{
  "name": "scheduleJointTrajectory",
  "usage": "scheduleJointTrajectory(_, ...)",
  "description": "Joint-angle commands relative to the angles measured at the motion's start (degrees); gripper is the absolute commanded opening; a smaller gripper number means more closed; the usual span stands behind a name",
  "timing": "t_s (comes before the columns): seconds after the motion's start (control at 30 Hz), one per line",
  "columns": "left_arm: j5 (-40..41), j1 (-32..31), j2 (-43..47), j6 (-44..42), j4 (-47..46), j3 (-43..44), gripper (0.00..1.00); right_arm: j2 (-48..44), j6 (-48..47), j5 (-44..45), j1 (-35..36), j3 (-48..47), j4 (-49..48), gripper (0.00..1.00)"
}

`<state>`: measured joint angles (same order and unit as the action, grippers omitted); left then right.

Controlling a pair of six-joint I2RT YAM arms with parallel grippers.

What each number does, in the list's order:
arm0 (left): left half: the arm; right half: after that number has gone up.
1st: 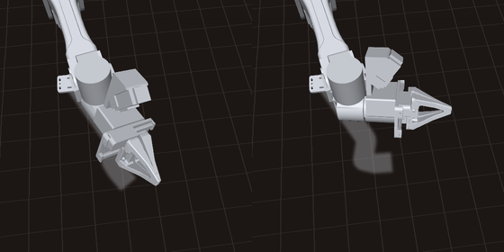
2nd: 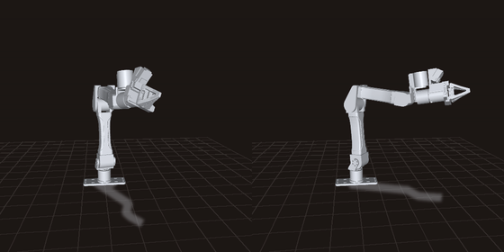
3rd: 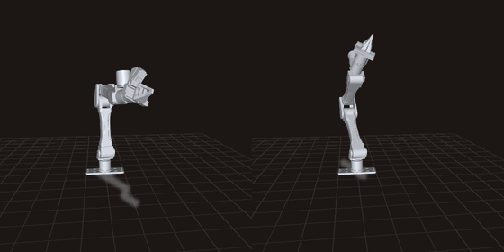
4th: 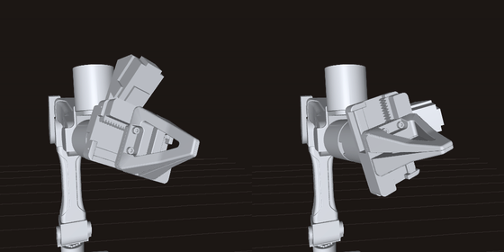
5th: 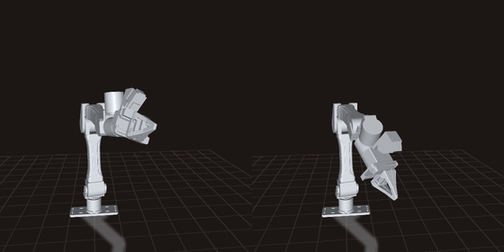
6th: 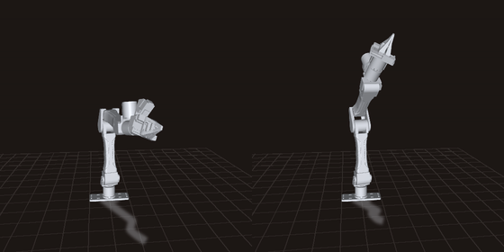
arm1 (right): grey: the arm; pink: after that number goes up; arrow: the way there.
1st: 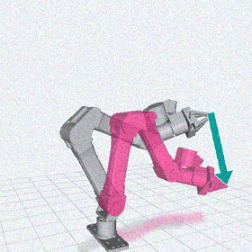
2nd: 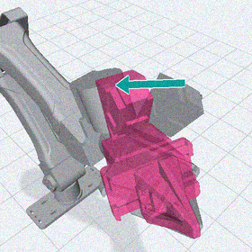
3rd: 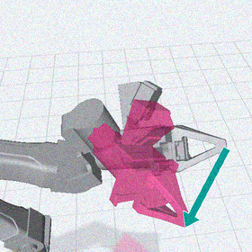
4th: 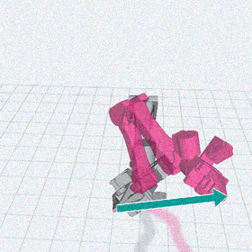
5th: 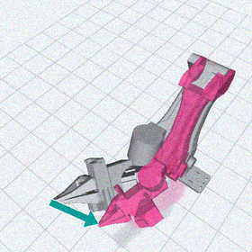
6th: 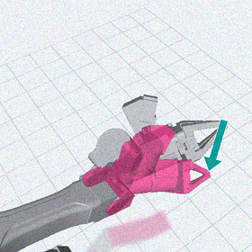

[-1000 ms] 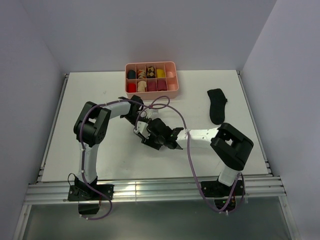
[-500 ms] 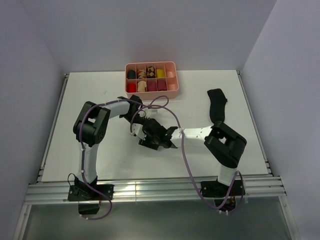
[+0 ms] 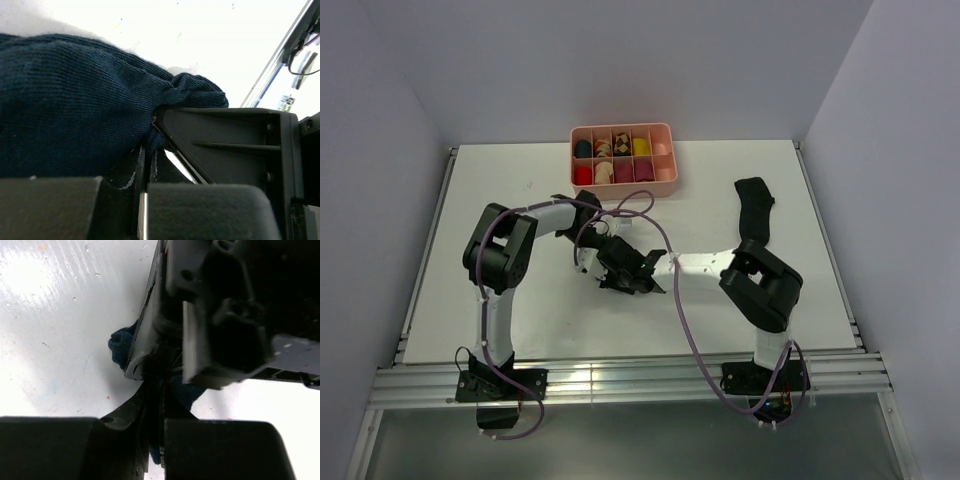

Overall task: Roll the socks
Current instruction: Roll the sock at the center of the board.

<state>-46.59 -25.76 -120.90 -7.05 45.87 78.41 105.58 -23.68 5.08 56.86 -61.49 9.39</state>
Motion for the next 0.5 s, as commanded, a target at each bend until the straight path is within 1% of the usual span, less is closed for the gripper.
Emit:
scheduleJointTrajectory(0.0, 6.59, -0.26, 2.86, -1.92, -3.85, -2.47, 0.08, 0.85, 0.83, -4.19, -1.14, -2.49, 6.34, 0.0)
scheduleJointTrajectory(0.03, 7.38, -0.26, 4.52, -1.31, -6.12, -3.0, 0.12, 0.86, 1.18, -4.72, -1.31, -2.84, 8.0, 0.0)
scheduleJointTrajectory(0.07, 8.26, -0.17, 5.58, -0.69, -7.36, -3.52, 0.2, 0.86, 1.53, -6.56, -1.84, -3.36, 8.8, 0.0)
scheduleJointTrajectory(0.1, 9.31, -0.08, 6.46, 0.45, -8.41, -4.75, 0.23, 0.77, 1.79, -9.19, -2.19, -3.63, 9.5, 0.0)
scheduleJointTrajectory(0.2, 13.53, 0.62, 10.68, 3.78, -14.47, -7.73, 0.34, 0.33, 3.11, -12.98, -3.85, -4.33, 12.4, 0.0)
scheduleJointTrajectory(0.23, 14.93, 0.8, 12.86, 4.49, -17.45, -8.62, 0.35, 0.24, 3.29, -13.51, -4.21, -4.51, 12.67, 0.0)
scheduleJointTrajectory(0.37, 19.24, 2.2, 17.54, 9.77, -24.4, -12.05, 0.39, 0.5, 3.73, -15.36, -5.44, -5.21, 14.25, 0.0)
scheduleJointTrajectory(0.4, 20.65, 2.81, 18.33, 11.25, -25.64, -13.1, 0.42, 0.5, 3.82, -16.06, -5.62, -5.39, 14.78, 0.0)
scheduleJointTrajectory(0.47, 22.93, 3.43, 20.26, 12.58, -27.84, -14.25, 0.42, 0.5, 4.26, -18.26, -6.5, -5.65, 15.04, 0.0)
